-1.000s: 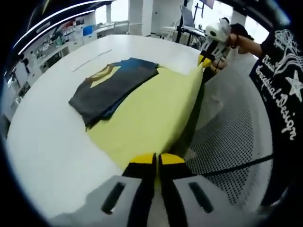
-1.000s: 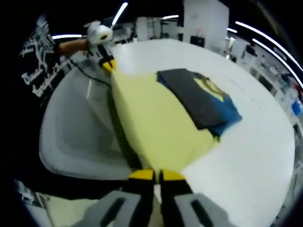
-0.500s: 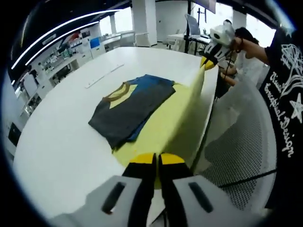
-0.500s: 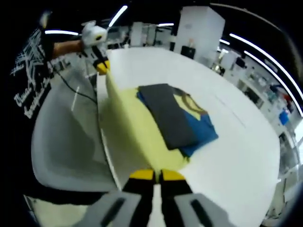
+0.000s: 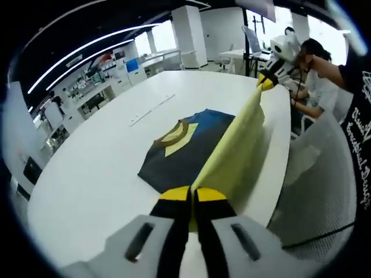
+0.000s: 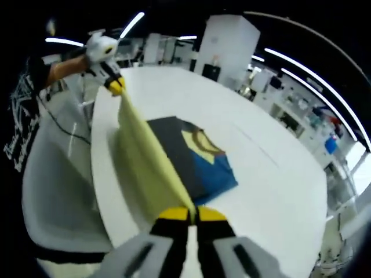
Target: Fold the garment on the visible template until the final outline fits inside the template.
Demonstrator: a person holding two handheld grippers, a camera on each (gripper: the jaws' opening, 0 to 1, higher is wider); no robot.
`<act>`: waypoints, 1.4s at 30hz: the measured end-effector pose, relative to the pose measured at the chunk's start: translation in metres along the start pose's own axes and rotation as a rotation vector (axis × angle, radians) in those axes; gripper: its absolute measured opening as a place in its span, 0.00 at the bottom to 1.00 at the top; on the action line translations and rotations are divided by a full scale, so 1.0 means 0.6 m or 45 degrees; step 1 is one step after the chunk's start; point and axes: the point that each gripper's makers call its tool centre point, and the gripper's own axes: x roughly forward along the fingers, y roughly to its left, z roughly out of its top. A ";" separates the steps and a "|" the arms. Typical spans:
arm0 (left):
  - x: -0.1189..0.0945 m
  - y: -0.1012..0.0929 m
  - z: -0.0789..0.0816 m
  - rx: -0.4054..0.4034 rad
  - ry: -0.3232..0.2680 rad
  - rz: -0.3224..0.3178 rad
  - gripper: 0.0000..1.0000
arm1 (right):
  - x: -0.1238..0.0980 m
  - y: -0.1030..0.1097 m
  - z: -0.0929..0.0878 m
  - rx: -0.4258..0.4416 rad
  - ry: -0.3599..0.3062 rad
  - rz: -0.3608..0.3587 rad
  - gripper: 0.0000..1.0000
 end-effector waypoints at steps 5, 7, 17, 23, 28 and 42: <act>0.021 0.024 0.021 0.013 -0.014 0.052 0.00 | 0.020 -0.033 0.012 0.050 0.026 -0.086 0.00; 0.027 0.035 0.031 0.007 -0.026 0.066 0.00 | 0.027 -0.044 0.017 0.054 0.036 -0.114 0.00; 0.057 0.088 0.059 0.020 -0.054 0.112 0.00 | 0.050 -0.098 0.041 -0.007 0.063 -0.198 0.00; 0.078 0.118 0.069 0.001 -0.054 0.127 0.00 | 0.069 -0.130 0.057 -0.043 0.053 -0.222 0.00; 0.103 0.140 0.068 -0.033 -0.048 0.138 0.00 | 0.094 -0.146 0.056 -0.071 0.077 -0.243 0.00; 0.195 0.173 0.027 -0.026 0.049 0.136 0.00 | 0.186 -0.174 0.008 -0.042 0.229 -0.224 0.00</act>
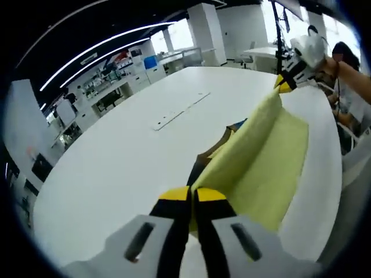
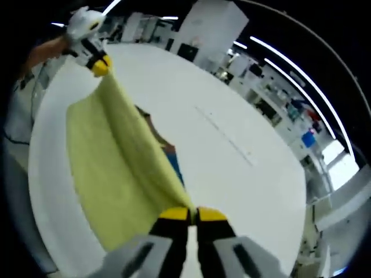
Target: Fold the garment on the visible template until the final outline fits inside the template.
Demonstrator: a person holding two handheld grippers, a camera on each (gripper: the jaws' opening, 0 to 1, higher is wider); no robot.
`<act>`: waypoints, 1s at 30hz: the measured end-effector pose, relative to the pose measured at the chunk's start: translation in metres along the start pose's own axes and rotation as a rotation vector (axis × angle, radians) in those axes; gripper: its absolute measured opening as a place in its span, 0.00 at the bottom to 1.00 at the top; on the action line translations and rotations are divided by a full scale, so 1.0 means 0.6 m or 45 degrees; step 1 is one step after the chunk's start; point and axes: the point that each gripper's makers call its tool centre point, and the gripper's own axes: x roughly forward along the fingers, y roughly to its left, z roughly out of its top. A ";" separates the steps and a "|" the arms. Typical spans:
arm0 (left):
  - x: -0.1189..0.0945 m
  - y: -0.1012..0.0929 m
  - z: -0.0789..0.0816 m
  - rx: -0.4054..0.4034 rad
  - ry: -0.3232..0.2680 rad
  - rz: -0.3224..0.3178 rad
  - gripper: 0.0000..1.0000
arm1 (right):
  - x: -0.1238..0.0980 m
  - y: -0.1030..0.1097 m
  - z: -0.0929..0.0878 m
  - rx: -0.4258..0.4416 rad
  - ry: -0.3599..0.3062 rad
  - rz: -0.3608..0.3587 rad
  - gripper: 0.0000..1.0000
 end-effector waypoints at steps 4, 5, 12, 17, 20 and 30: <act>0.034 0.007 -0.020 0.008 0.043 0.000 0.00 | 0.026 -0.004 -0.005 0.056 0.005 0.021 0.00; 0.040 0.009 -0.025 -0.011 0.055 -0.001 0.00 | 0.033 -0.003 -0.007 0.060 0.012 0.029 0.00; 0.086 0.018 -0.049 -0.125 0.057 -0.042 0.00 | 0.077 0.005 -0.022 0.038 0.065 0.100 0.00; 0.106 0.018 -0.077 -0.128 0.115 -0.041 0.01 | 0.098 0.010 -0.032 0.049 0.073 0.149 0.00; 0.118 0.019 -0.089 -0.123 0.120 -0.053 0.01 | 0.113 0.015 -0.041 0.051 0.083 0.181 0.00; 0.126 0.026 -0.112 -0.106 0.137 -0.023 0.03 | 0.124 0.016 -0.042 0.133 0.032 0.237 0.00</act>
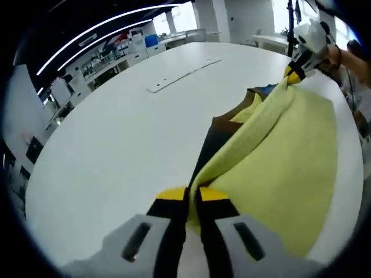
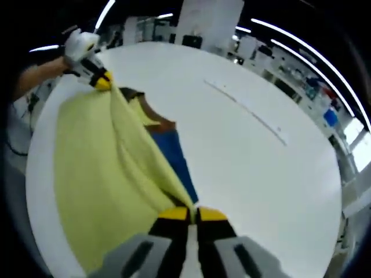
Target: Fold the garment on the visible template until the final outline fits inside the template.
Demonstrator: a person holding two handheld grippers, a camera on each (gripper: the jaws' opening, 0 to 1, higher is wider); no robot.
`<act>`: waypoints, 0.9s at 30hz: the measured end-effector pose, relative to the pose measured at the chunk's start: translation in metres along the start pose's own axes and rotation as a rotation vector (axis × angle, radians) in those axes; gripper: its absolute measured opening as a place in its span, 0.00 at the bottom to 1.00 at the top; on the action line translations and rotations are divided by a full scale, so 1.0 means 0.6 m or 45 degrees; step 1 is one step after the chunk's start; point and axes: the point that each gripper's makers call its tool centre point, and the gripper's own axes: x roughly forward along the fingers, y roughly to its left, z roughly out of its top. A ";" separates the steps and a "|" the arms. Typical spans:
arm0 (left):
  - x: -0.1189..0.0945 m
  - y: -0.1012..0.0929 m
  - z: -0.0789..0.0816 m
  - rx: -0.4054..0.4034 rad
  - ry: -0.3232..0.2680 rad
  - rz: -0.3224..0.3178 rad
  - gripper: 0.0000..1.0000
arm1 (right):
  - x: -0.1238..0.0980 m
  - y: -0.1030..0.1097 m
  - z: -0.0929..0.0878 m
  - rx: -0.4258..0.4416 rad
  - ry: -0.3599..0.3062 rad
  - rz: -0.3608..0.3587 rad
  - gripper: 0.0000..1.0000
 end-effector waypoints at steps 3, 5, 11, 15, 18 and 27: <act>-0.002 0.002 0.000 -0.001 -0.007 0.006 0.05 | -0.001 -0.001 -0.001 -0.061 0.010 -0.015 0.02; -0.006 0.005 0.001 0.025 -0.006 0.016 0.07 | -0.001 -0.003 0.000 -0.063 0.010 -0.019 0.03; -0.027 0.007 -0.004 0.154 0.007 0.020 0.13 | -0.031 0.004 0.032 -0.060 -0.112 -0.020 0.14; -0.038 0.005 -0.008 0.183 -0.007 0.000 0.12 | -0.036 0.028 0.038 -0.178 -0.124 0.032 0.16; -0.042 0.012 -0.018 0.238 0.020 0.011 0.13 | -0.034 0.037 0.031 -0.201 -0.103 0.044 0.16; -0.041 0.013 -0.029 0.303 0.015 -0.002 0.12 | -0.013 0.037 0.016 -0.187 -0.085 0.053 0.17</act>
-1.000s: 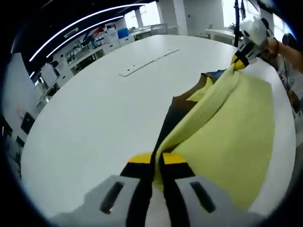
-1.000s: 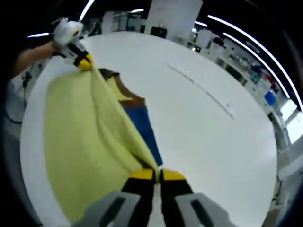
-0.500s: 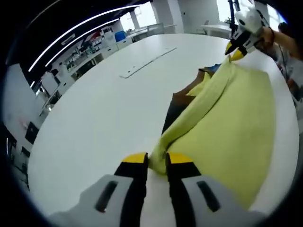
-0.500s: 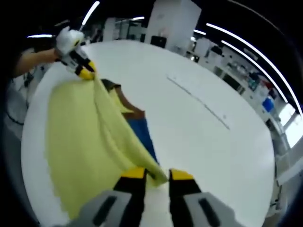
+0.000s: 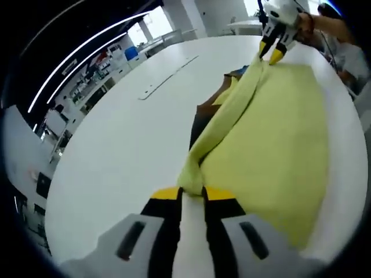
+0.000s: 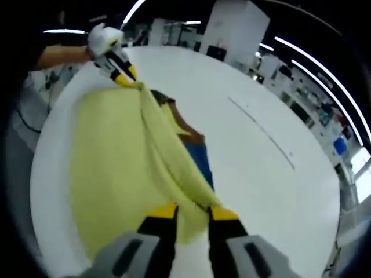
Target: Fold the garment on the visible template until the final outline fits inside the template.
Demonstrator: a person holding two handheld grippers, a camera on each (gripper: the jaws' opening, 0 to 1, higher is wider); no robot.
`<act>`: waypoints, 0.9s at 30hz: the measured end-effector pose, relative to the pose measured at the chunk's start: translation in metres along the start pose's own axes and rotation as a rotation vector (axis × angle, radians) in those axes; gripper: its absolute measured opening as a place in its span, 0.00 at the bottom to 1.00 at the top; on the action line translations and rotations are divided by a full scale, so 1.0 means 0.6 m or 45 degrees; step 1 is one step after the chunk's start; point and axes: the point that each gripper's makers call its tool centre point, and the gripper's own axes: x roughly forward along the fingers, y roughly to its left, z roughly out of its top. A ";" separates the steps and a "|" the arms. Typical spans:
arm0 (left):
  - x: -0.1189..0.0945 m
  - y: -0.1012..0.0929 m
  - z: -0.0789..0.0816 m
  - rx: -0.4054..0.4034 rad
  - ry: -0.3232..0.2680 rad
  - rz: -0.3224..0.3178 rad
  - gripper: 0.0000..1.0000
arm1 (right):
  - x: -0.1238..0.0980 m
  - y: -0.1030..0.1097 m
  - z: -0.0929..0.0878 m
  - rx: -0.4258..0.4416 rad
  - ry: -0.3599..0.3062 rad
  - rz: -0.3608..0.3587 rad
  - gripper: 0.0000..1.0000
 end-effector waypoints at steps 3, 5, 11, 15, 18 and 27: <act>0.005 0.004 0.002 -0.014 0.001 -0.006 0.12 | 0.008 -0.007 0.004 0.065 -0.022 0.009 0.18; 0.008 0.008 0.001 -0.009 0.005 -0.006 0.12 | 0.013 -0.011 -0.001 0.059 -0.007 -0.004 0.18; 0.008 0.012 -0.004 -0.065 -0.018 -0.033 0.12 | 0.020 -0.030 0.002 0.153 -0.035 -0.040 0.16; 0.011 0.003 0.003 -0.036 -0.026 -0.047 0.12 | 0.026 -0.029 0.005 0.170 -0.048 -0.031 0.06; 0.009 -0.001 0.004 -0.041 -0.022 -0.043 0.10 | 0.029 -0.022 0.011 0.141 -0.050 -0.032 0.01; -0.007 0.017 0.014 -0.115 -0.065 0.029 0.01 | 0.011 -0.026 0.016 0.103 -0.051 -0.072 0.00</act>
